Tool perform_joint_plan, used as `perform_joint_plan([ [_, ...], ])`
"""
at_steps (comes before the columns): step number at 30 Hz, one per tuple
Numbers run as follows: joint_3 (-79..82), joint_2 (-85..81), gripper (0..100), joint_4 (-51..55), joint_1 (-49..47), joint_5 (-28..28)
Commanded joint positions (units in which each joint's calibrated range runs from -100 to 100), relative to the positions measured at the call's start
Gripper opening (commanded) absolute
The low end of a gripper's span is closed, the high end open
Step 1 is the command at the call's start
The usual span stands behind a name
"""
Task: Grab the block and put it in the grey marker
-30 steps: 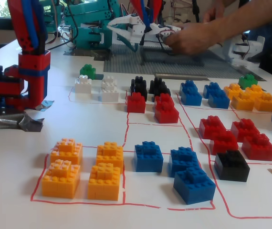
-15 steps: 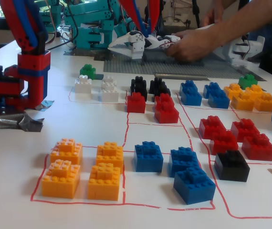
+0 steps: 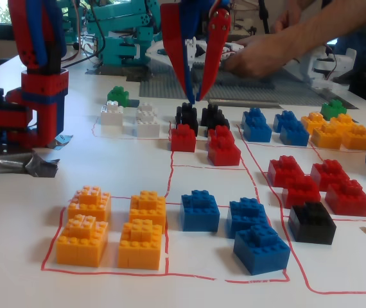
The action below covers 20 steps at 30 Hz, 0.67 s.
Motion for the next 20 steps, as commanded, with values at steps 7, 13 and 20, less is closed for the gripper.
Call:
perform_joint_plan([
  [7,-10.35,5.08,0,-1.75,-3.79,-1.17],
  [13,-9.54,5.08,0,-1.84,-4.77,-1.17],
  [20,-9.54,5.08,0,-2.00,-4.67,-0.59],
])
